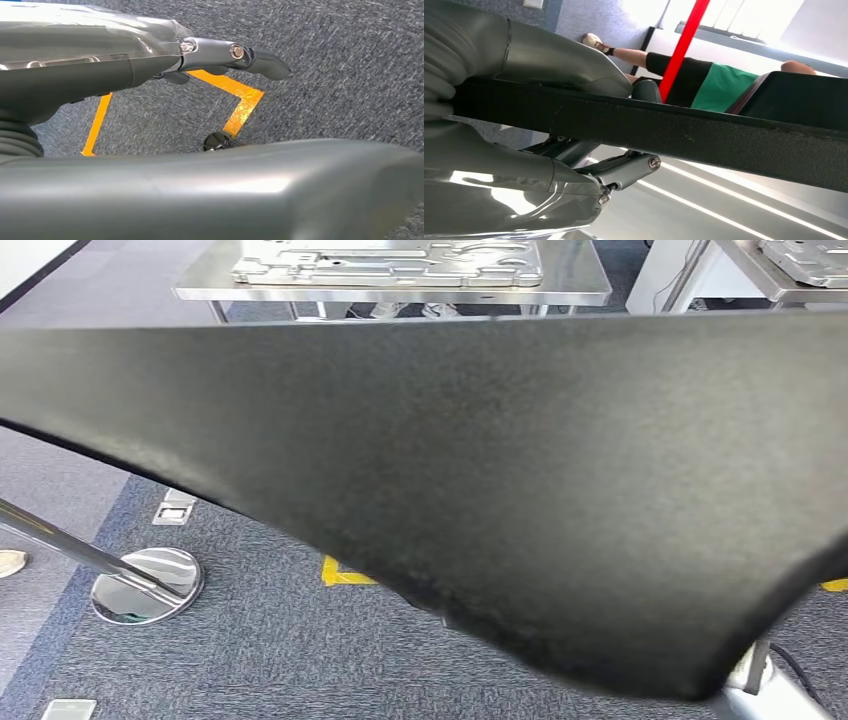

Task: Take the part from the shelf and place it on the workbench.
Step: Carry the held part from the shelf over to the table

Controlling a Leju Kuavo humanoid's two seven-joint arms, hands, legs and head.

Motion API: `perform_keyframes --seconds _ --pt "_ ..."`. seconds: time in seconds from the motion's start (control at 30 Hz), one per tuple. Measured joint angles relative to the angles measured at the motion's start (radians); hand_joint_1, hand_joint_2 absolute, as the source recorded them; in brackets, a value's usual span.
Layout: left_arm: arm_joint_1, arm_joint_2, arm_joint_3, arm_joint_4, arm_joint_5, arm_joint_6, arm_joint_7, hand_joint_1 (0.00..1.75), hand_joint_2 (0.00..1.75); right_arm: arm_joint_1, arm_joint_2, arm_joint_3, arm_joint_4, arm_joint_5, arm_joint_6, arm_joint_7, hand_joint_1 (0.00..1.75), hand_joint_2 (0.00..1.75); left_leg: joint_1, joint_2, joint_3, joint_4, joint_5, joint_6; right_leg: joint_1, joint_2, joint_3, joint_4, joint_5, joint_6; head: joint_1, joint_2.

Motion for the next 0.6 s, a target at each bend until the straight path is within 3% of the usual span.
perform_keyframes --seconds 0.17,0.6 --pt "0.000 0.000 0.004 0.000 0.003 -0.002 -0.001 0.00 0.00 0.000 0.000 0.000 0.000 0.000 0.000 0.000 1.75 1.75 0.000 0.000 0.000 0.000 -0.002 -0.005 0.000 0.000 0.000 0.000 -0.001 0.000 0.000 0.000" --pt "0.000 0.000 0.012 0.000 0.013 -0.021 -0.010 0.00 0.00 0.000 0.000 0.000 0.000 0.000 0.001 -0.001 1.75 1.75 -0.006 0.000 0.000 0.000 -0.002 -0.005 -0.005 0.000 0.001 0.000 -0.001 0.001 0.000 0.000"
